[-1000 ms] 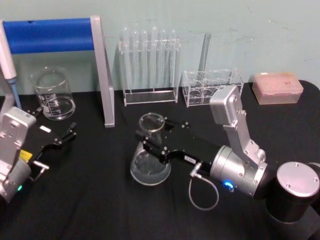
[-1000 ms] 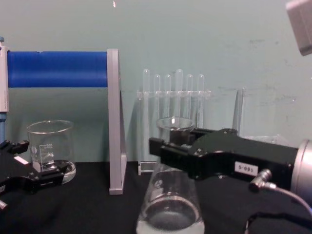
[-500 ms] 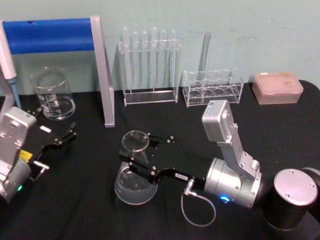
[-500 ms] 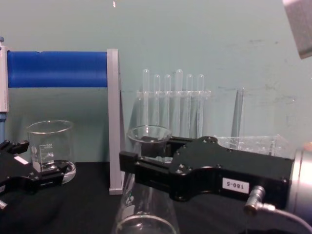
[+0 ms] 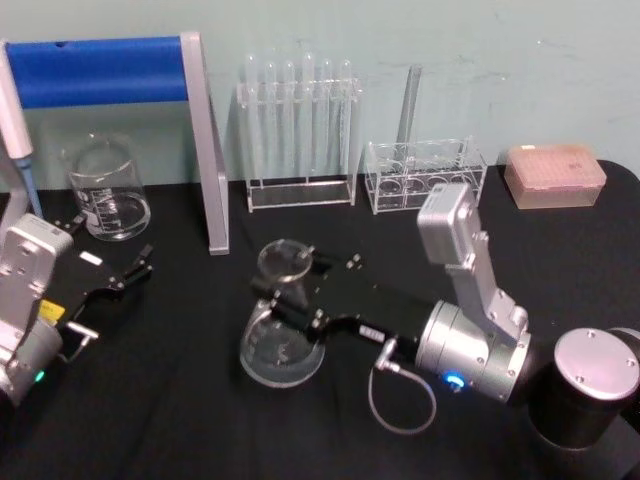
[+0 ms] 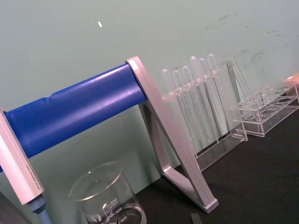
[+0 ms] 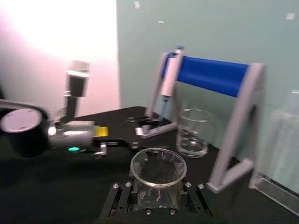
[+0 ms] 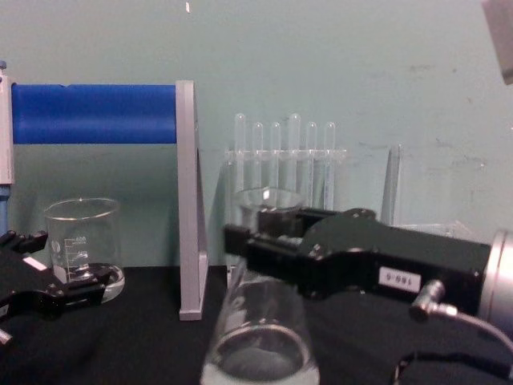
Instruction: Grasp the erlenmeyer flask with one hand, shake it three times, then place it back.
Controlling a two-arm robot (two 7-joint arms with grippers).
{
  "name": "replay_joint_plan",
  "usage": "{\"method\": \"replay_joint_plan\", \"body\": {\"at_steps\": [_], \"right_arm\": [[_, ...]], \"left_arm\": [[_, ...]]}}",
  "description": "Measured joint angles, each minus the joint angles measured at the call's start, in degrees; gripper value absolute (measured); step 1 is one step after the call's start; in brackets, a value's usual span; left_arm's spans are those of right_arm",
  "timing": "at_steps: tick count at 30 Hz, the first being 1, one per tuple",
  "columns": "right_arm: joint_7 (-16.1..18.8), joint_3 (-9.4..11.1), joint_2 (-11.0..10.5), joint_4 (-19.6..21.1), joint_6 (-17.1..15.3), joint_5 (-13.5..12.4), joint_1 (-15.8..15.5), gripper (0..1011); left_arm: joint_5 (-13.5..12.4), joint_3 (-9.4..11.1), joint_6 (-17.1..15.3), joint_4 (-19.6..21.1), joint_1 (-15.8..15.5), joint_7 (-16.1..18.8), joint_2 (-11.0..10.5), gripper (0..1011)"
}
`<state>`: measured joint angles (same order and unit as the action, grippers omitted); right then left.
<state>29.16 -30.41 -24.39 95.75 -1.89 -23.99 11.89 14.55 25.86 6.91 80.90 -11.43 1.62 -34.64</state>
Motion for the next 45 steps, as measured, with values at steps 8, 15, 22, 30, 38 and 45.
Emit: {"method": "replay_joint_plan", "body": {"at_steps": [8, 15, 22, 30, 38, 45], "right_arm": [[-5.10, 3.50, 1.53, -2.36, -0.68, -0.21, 0.45, 450], [-9.18, 6.41, 2.94, -4.13, -1.04, 0.76, 0.55, 450], [-12.62, 9.01, 4.23, -5.73, -0.98, 2.62, 0.57, 450], [-14.62, 11.64, 5.17, -7.18, -0.84, 4.13, 0.41, 450], [-15.69, 13.81, 6.10, -7.80, -1.18, 4.77, 0.33, 450], [-15.09, 14.47, 6.88, -7.75, -1.71, 5.52, 0.11, 450]], "left_arm": [[0.00, 0.00, 0.00, 0.00, 0.00, 0.00, 0.00, 1001], [0.00, 0.00, 0.00, 0.00, 0.00, 0.00, 0.00, 1001], [0.00, 0.00, 0.00, 0.00, 0.00, 0.00, 0.00, 1001], [0.00, 0.00, 0.00, 0.00, 0.00, 0.00, 0.00, 1001], [0.00, 0.00, 0.00, 0.00, 0.00, 0.00, 0.00, 1001], [0.00, 0.00, 0.00, 0.00, -0.01, 0.00, 0.00, 1001]]}}
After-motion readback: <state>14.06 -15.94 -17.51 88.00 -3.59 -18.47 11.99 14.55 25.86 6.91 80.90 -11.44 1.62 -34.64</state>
